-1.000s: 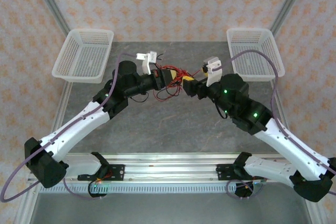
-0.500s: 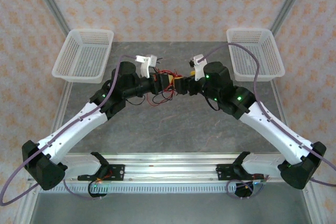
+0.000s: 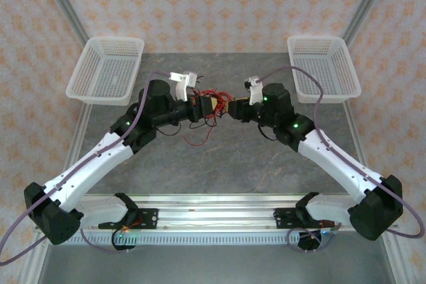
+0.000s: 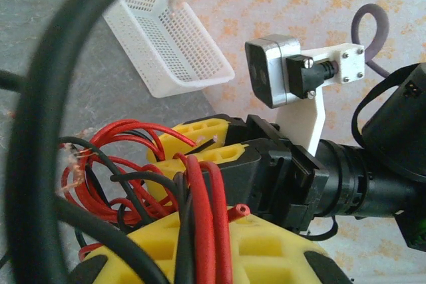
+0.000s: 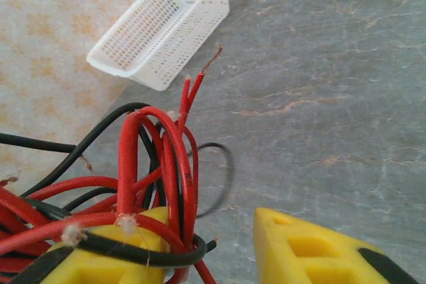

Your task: Untangle the cables

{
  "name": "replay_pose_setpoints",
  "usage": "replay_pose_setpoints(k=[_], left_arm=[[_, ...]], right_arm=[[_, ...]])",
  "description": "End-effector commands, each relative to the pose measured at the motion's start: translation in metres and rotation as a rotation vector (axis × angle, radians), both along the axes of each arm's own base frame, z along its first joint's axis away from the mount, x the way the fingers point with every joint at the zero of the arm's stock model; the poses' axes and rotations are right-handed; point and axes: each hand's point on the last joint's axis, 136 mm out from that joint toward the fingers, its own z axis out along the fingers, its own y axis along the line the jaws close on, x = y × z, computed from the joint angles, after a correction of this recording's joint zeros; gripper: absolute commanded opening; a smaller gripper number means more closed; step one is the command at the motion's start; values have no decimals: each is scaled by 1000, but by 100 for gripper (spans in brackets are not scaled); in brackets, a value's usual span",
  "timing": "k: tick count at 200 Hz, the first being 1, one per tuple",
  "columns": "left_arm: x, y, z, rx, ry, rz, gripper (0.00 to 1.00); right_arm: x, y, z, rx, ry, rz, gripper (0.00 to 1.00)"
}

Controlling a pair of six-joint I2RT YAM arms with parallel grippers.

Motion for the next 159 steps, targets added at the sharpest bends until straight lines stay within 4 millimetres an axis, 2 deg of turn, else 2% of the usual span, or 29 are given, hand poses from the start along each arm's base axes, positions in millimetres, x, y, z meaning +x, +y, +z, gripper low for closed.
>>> replay_pose_setpoints(k=[1,17,32,35,55,72,105,115,136,159], left_arm=[[-23,13,82,-137,-209,-16,0],[-23,14,80,-129,-208,-5,0],[-21,17,78,-114,-205,15,0],[-21,18,77,-111,-205,19,0],[-16,26,72,-79,-198,74,0],[-11,34,66,-50,-192,126,0],[-4,36,54,-28,-179,157,0],[-3,35,52,-28,-177,157,0],[-3,31,50,-29,-180,135,0],[-6,24,47,-19,-186,86,0]], right_arm=[[10,-25,-33,-61,73,-99,34],[10,-29,-33,-73,64,-112,35],[11,-37,-42,-120,69,-141,37],[8,-40,-35,-118,49,-147,38],[2,-54,-37,-163,11,-175,47],[-14,-52,-33,-144,-23,-107,57],[-58,-34,-3,12,-112,98,74],[-66,-33,6,40,-136,122,82],[-68,-39,27,79,-172,87,88],[-55,-42,55,113,-159,12,89]])
